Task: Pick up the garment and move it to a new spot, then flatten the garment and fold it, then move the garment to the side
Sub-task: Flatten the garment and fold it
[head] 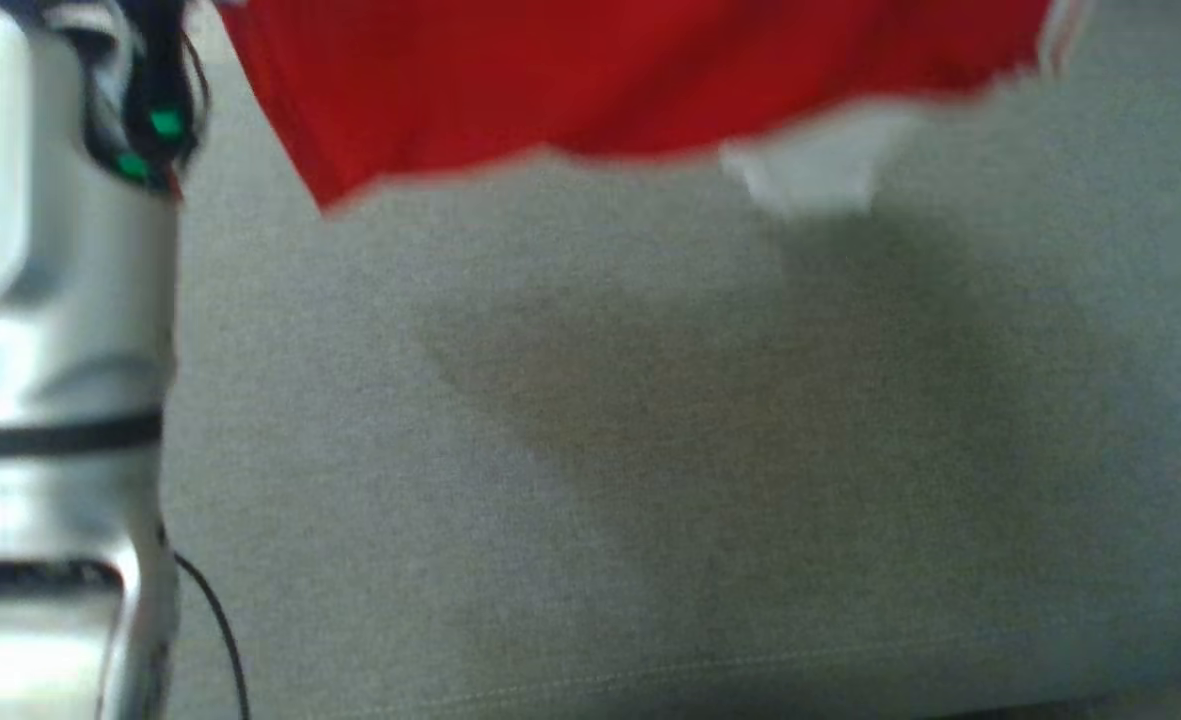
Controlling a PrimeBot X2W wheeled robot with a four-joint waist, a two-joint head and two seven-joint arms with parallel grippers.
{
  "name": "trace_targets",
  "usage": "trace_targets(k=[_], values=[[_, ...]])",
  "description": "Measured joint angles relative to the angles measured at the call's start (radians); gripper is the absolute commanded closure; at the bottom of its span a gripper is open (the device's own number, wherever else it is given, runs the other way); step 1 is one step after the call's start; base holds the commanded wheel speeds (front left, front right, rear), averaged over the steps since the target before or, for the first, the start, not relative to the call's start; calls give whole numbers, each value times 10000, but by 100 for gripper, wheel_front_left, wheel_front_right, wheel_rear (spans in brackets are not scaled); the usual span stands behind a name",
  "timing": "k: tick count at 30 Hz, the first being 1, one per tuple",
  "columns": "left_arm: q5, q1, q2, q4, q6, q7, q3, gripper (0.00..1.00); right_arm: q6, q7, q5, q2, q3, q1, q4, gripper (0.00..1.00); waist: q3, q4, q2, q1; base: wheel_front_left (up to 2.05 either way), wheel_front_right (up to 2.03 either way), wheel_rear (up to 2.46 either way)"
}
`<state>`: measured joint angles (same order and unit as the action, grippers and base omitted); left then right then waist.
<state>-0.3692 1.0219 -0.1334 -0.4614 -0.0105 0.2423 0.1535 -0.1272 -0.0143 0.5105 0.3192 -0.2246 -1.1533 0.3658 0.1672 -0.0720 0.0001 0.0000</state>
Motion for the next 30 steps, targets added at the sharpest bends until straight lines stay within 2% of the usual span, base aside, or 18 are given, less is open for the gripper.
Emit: trace_targets(k=[3, 6, 12, 17, 23, 27, 30], values=[[213, 1074, 69, -1417, -173, 148, -58, 100, 0, 853, -90, -410, -688, -1069, 1523, 100, 322, -73, 0, 1, 0, 0, 0], [387, 1426, 230, -2679, -337, 148, -31, 100, -2, 1394, 40, -777, -1471, -1458, 2801, 100, 678, -131, 0, 0, 0, 0, 0], [520, 1002, 550, -5135, -412, 144, -19, 100, 0, 1990, 970, -1379, -2821, -1256, 5091, 100, 1512, -190, -1, 1, 0, 0, 0], [516, 538, 732, -6169, -430, 144, -29, 100, 0, 2178, 1751, -1601, -3421, -502, 5986, 100, 1986, -202, -1, 2, 0, 0, 0], [608, -120, 828, -6558, -516, 144, -46, 100, 0, 2531, 2853, -1626, -3933, 726, 6161, 100, 2145, -255, 0, 0, 0, 0, 0], [723, -857, 798, -6002, -523, 144, -92, 100, 0, 2623, 3304, -1315, -3996, 1655, 5248, 100, 1931, -299, 0, 0, 0, 0, 0], [780, -1734, 761, -5237, -523, 144, -330, 100, 0, 2633, 3356, -861, -3609, 2734, 4270, 100, 1695, -352, 0, 0, 0, 0, 0]])
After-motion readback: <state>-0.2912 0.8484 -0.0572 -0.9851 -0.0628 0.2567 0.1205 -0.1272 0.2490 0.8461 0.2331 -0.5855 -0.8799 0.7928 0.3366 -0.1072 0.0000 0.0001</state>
